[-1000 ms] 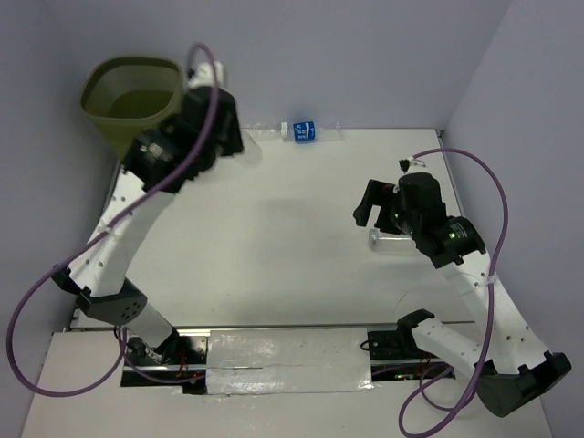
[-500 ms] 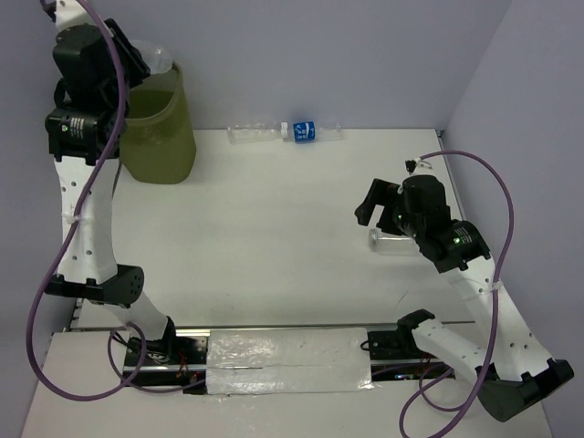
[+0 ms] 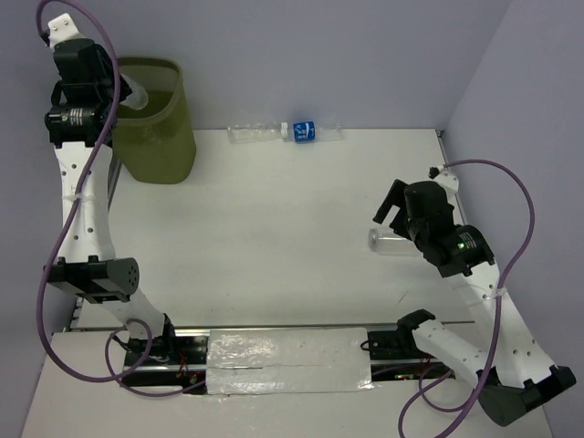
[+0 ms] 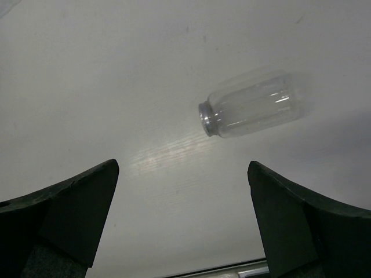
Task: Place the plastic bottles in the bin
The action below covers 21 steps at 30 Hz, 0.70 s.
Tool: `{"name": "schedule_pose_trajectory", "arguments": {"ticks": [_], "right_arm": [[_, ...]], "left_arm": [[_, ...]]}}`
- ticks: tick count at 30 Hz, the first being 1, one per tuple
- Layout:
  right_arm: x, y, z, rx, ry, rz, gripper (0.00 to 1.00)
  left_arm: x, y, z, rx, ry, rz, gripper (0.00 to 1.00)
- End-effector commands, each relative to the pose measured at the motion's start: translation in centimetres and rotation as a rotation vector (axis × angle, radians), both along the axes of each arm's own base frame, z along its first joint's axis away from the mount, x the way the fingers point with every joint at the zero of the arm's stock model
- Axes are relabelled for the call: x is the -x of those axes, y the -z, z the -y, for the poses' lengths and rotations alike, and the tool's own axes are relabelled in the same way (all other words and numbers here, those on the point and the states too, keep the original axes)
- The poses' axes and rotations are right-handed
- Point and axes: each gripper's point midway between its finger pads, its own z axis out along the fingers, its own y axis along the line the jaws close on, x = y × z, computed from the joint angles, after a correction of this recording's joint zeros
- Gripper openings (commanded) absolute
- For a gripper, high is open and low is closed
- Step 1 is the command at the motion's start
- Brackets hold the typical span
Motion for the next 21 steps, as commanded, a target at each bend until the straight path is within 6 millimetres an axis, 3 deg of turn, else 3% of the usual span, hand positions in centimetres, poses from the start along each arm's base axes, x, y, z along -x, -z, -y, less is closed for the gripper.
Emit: {"name": "schedule_pose_trajectory", "arguments": {"ticks": [1, 3, 4, 5, 6, 10, 11, 15, 18, 19, 20, 21], "right_arm": [[1.0, -0.6, 4.1, 0.062, 0.208, 0.042, 1.0], [1.1, -0.4, 4.9, 0.058, 0.236, 0.045, 1.0], [1.1, 0.0, 4.7, 0.043, 0.225, 0.037, 1.0], [0.9, 0.1, 4.9, 0.032, 0.23, 0.036, 1.0], [0.8, 0.3, 4.7, 0.02, 0.226, 0.03, 1.0], [0.1, 1.8, 3.9, -0.037, 0.211, -0.014, 1.0], [0.0, 2.2, 3.8, -0.043, 0.213, -0.025, 1.0], [-0.3, 4.8, 5.4, -0.036, 0.307, -0.102, 1.0], [-0.6, 7.5, 5.5, -0.123, 0.357, -0.17, 1.0], [-0.8, 8.0, 6.1, -0.173, 0.402, -0.171, 1.0], [-1.0, 8.4, 5.3, -0.235, 0.383, -0.18, 1.0], [-1.4, 9.1, 5.9, -0.288, 0.428, -0.17, 1.0]], "left_arm": [[-0.4, -0.8, -0.9, 0.003, -0.016, 0.041, 0.27], [-0.9, 0.6, -0.9, 0.011, -0.006, 0.005, 0.45], [-1.0, 1.0, -0.9, 0.014, -0.002, -0.003, 0.77], [-1.0, 1.4, -0.8, 0.019, 0.005, -0.016, 0.95], [-1.4, 1.4, -0.3, 0.022, 0.034, -0.02, 0.99], [-1.2, -0.6, 1.1, 0.02, 0.115, 0.016, 0.99], [-0.6, -1.9, 1.4, 0.013, 0.135, 0.046, 0.99], [1.8, -4.4, 4.5, -0.004, 0.239, 0.099, 0.99], [3.8, -4.6, 10.3, -0.032, 0.393, 0.103, 0.99], [4.5, -4.4, 13.5, -0.038, 0.474, 0.101, 0.99], [5.1, -3.4, 15.1, -0.038, 0.511, 0.077, 0.99], [5.8, -2.4, 17.6, -0.036, 0.571, 0.044, 0.99]]}}
